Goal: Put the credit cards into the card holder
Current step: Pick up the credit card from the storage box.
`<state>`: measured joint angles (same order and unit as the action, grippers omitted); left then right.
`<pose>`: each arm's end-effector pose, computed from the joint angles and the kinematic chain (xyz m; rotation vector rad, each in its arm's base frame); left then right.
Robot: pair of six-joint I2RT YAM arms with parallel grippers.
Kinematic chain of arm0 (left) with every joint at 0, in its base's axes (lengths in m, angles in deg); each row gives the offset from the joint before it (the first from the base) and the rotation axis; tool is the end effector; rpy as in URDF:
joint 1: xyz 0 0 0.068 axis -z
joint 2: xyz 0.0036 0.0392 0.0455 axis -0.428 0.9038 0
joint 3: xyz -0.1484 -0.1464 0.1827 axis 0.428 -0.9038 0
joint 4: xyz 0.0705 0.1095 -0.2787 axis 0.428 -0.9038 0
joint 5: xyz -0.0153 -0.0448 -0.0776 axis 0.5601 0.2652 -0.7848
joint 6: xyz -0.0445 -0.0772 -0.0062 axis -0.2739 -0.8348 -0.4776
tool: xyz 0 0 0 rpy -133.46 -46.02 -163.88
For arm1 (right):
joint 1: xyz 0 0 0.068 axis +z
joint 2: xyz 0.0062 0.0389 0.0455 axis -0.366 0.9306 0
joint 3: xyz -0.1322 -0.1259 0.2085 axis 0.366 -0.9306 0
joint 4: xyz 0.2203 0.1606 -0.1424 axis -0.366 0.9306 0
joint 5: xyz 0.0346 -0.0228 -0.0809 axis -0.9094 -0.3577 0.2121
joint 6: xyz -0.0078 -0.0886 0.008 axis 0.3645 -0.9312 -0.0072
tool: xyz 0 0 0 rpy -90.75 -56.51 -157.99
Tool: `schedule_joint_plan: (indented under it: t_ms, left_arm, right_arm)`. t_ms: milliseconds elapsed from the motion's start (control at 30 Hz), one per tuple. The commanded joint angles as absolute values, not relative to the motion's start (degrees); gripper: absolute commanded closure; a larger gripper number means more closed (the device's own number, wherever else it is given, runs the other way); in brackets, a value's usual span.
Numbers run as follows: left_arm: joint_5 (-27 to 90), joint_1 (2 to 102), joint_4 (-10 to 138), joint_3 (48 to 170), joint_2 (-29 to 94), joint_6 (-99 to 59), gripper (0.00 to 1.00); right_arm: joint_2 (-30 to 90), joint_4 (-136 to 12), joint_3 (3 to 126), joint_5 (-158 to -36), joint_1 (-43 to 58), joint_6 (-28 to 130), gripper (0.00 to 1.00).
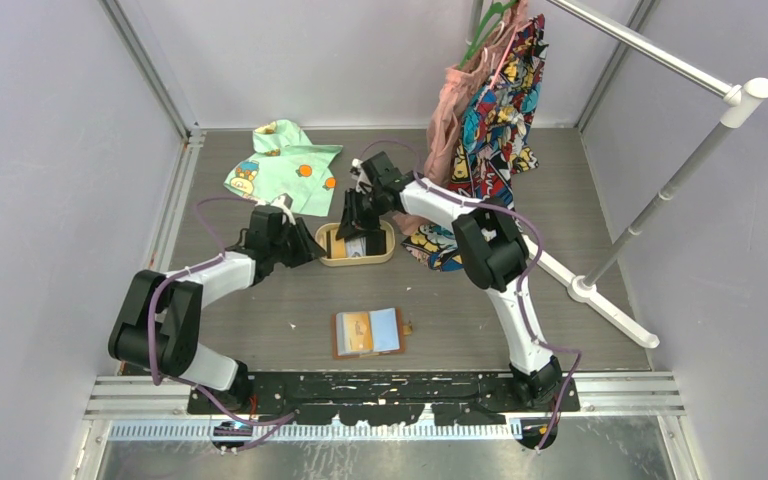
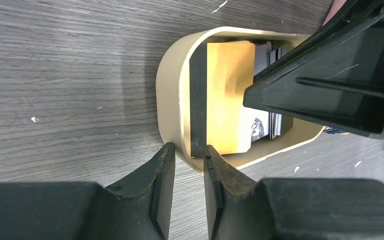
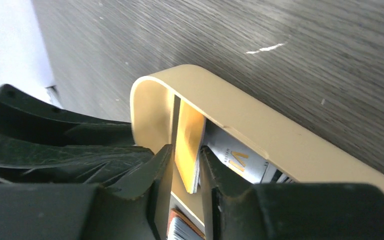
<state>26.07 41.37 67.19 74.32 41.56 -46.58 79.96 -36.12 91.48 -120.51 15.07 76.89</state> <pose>0.3319 -0.1148 0.1053 -0.3369 2.3710 -0.7408 0.4296 0.3694 0.1135 -0.3328 2.7092 1.1116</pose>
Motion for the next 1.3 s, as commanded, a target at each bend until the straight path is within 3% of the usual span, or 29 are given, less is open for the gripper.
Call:
schedule_joint_plan:
  t_ms: [0, 367, 500, 833, 1267]
  left_arm:
    - [22.86, 41.71, 69.98, 76.98, 41.66, -46.52, 0.72]
    - [21.51, 41.73, 69.62, 77.75, 41.69, -46.71, 0.73]
    - [21.14, 41.69, 69.55, 77.97, 41.93, -46.66, 0.73]
    - [19.25, 41.64, 69.49, 79.00, 43.24, -46.48, 0.71]
    - [19.66, 41.69, 66.15, 78.32, 36.38, -44.94, 0.67]
  right_arm:
    - [78.03, -47.67, 89.88, -131.44, 15.85, 84.02, 0.71]
    - [79.32, -46.49, 90.18, -130.82, 16.34, 84.10, 0.72]
    - [79.88, -40.60, 92.11, -125.84, 16.79, 80.52, 0.64]
    - [78.91, -35.73, 92.76, -118.43, 16.36, 76.29, 0.61]
    - [83.75, -40.59, 94.10, -127.16, 15.29, 80.02, 0.66]
